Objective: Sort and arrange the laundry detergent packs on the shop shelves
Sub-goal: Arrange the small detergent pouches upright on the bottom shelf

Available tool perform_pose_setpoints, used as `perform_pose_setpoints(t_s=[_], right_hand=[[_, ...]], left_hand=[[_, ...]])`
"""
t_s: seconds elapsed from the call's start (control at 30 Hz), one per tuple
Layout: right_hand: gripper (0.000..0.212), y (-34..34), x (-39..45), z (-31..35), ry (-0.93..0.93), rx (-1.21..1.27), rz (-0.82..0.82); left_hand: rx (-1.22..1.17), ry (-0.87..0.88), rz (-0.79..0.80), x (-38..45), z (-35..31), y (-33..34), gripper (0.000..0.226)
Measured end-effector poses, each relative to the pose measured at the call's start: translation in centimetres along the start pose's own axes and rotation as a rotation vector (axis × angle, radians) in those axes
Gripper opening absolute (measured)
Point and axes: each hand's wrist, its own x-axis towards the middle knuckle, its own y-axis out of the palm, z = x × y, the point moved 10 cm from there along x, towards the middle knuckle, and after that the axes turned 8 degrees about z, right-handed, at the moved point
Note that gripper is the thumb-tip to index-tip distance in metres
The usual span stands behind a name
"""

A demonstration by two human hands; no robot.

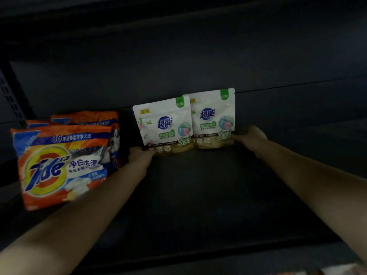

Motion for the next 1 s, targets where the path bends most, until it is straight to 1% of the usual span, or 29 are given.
perform_pose_setpoints(t_s=[0.07,0.13,0.2,0.3,0.37,0.47,0.57,0.67,0.73,0.77,0.9,1.0], right_hand=[[0.048,-0.7,-1.6,0.4,0.020,-0.103,-0.017],[0.047,-1.4,-3.3,1.0,-0.001,-0.175,-0.052],[0.047,-1.8,-5.5,1.3,-0.018,-0.218,-0.067],[0.044,-1.8,-8.9,1.1,-0.028,-0.282,-0.058],[0.046,-1.9,-11.1,1.2,-0.029,-0.316,-0.043],[0.045,-3.0,-13.9,1.2,-0.029,-0.361,-0.056],[0.042,-4.8,-16.4,0.6,0.003,-0.396,-0.100],[0.042,-5.5,-17.5,0.4,0.018,-0.410,-0.122],[0.045,-4.8,-17.2,1.4,-0.007,-0.396,-0.110],[0.046,-4.0,-16.9,2.3,-0.030,-0.382,-0.095],[0.046,0.9,-15.2,7.7,-0.215,-0.369,0.052],[0.034,4.0,-14.5,10.1,-0.311,-0.370,0.124]], left_hand=[[-0.008,-0.006,0.053,-0.1,-0.1,0.0,0.061],[0.013,0.015,0.088,-1.0,-0.7,0.7,0.056],[0.100,0.075,0.153,-2.3,-1.7,2.5,0.051],[0.304,0.179,0.252,-5.1,-3.4,6.4,0.035],[0.401,0.256,0.339,-7.5,-4.4,9.4,0.030],[0.446,0.333,0.517,-11.2,-5.0,14.2,0.027],[0.419,0.356,0.614,-13.8,-5.8,16.9,0.025],[0.408,0.433,0.647,-15.5,-7.3,17.0,0.017],[0.436,0.471,0.658,-15.7,-7.9,16.1,0.007],[0.453,0.482,0.666,-15.7,-7.9,15.5,0.006],[0.502,0.501,0.698,-15.4,-7.3,13.5,0.008],[0.561,0.505,0.720,-15.3,-6.6,12.6,0.019]])
